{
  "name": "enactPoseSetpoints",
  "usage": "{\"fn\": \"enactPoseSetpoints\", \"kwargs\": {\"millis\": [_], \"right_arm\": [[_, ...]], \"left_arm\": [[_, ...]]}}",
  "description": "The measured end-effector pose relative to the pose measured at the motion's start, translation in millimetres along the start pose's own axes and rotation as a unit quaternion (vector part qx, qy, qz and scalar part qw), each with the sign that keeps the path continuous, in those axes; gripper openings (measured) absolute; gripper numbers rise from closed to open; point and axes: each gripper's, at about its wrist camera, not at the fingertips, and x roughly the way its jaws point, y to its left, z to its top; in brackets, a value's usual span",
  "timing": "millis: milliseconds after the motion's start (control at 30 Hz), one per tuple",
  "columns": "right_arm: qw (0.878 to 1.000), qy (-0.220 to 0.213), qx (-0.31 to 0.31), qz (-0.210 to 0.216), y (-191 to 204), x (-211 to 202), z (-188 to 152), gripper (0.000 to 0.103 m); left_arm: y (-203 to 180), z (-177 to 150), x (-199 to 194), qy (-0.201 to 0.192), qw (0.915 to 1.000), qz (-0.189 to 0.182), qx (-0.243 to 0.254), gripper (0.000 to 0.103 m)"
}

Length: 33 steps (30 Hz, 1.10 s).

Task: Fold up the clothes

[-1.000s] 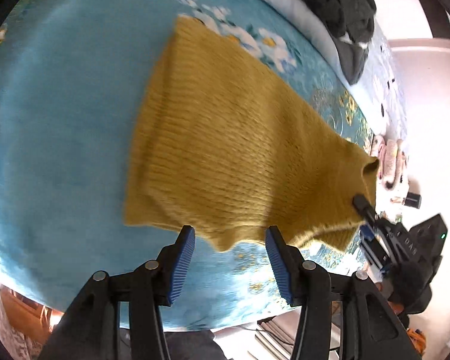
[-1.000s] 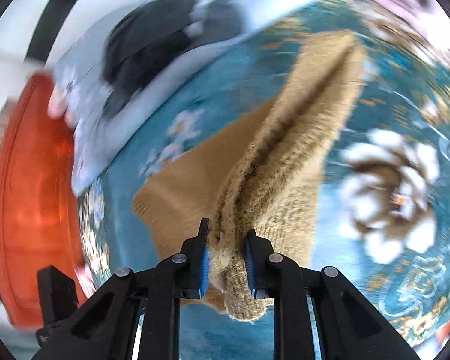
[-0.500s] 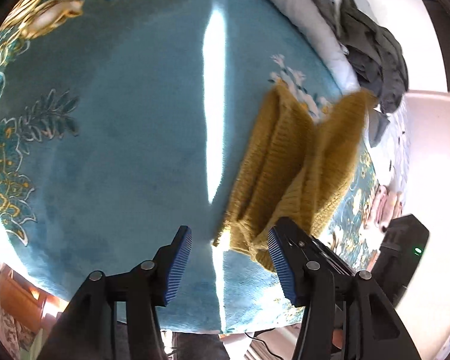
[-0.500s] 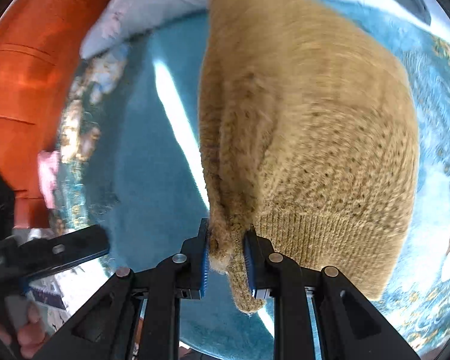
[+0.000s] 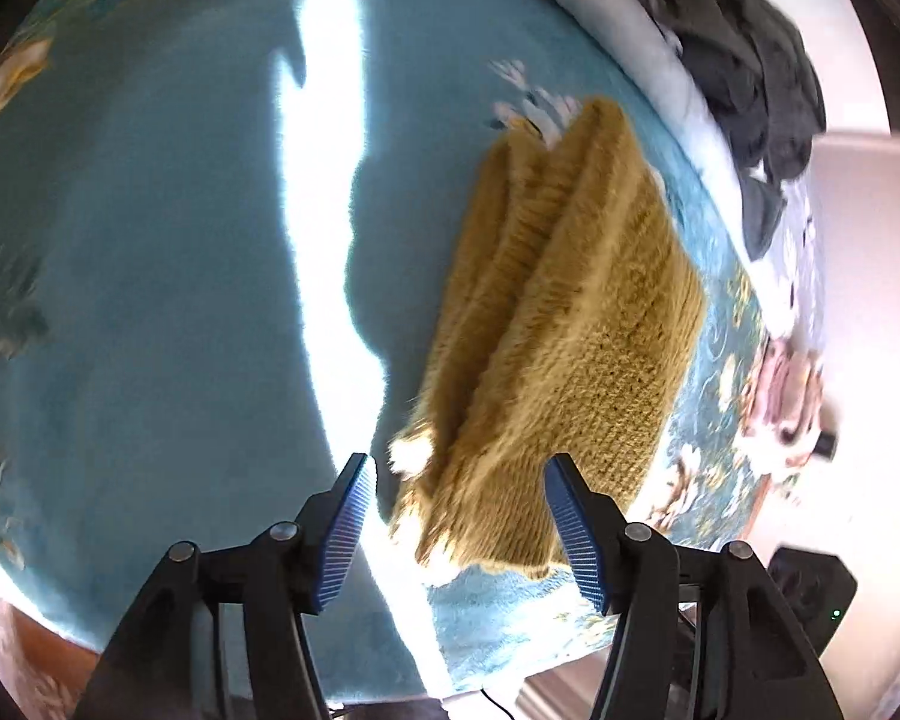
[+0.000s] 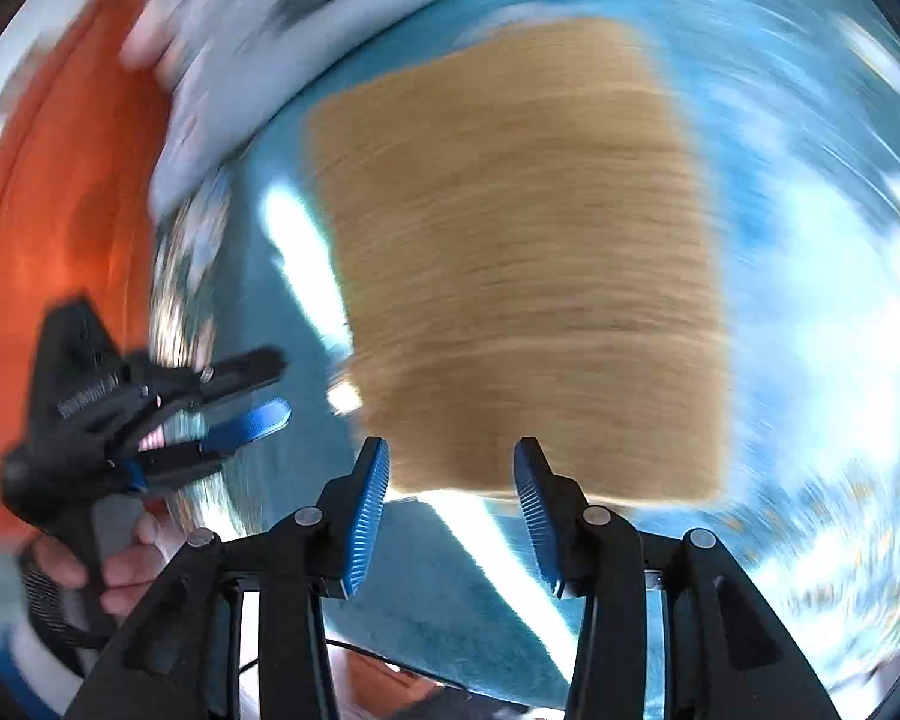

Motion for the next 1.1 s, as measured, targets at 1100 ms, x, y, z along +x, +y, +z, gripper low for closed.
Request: {"fn": "enactPoseSetpoints", "kwargs": {"millis": [1100], "right_arm": [[0.968, -0.051, 0.186, 0.160, -119, 29, -14, 0.065]], "left_arm": [[14, -15, -5, -0.021, 0.9994, -0.023, -0.014, 0.071]]}}
